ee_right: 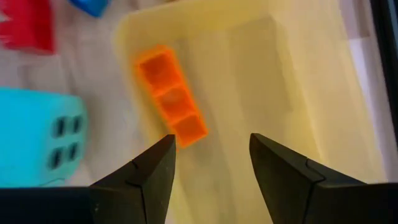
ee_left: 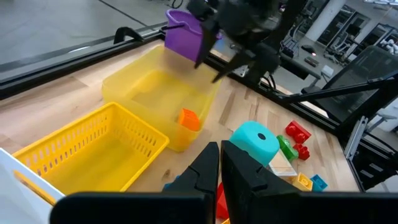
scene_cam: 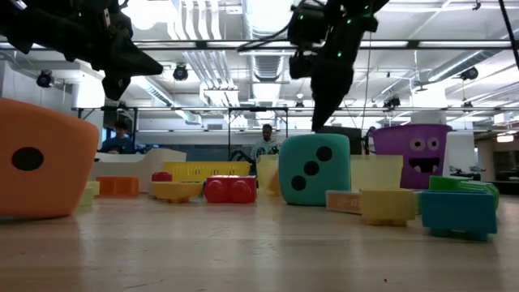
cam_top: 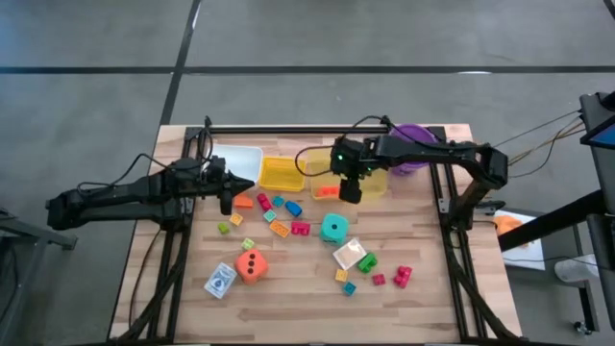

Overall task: Pick & Place Toys
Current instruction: Put the dark green game piece into the yellow bin

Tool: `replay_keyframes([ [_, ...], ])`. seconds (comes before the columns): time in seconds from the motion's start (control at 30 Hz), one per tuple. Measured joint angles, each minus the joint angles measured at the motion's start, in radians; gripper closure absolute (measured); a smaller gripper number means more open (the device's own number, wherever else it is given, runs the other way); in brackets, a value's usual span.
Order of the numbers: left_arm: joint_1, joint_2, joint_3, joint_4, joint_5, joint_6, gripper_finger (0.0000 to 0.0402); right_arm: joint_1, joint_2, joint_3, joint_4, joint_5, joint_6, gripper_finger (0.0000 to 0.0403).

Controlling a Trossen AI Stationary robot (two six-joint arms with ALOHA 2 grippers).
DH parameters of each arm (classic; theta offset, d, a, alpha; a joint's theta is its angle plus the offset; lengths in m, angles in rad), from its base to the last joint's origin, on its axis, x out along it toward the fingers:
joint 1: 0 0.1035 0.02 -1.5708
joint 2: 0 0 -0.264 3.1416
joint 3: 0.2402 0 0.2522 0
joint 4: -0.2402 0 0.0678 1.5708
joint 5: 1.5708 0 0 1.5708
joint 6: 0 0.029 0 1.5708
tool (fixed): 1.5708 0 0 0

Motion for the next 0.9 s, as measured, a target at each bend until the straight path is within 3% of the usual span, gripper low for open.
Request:
replay_keyframes([
  [0.57,0.000,0.000,0.000,0.001,-0.012,-0.024,0.0382,0.341,-0.098,-0.018,0.001,0.233,0.141,0.0199],
  [0.9,0.000,0.000,0.000,0.001,-0.015,-0.027,0.0382,0.500,-0.103,-0.019,-0.043,0.391,0.405,0.0199],
])
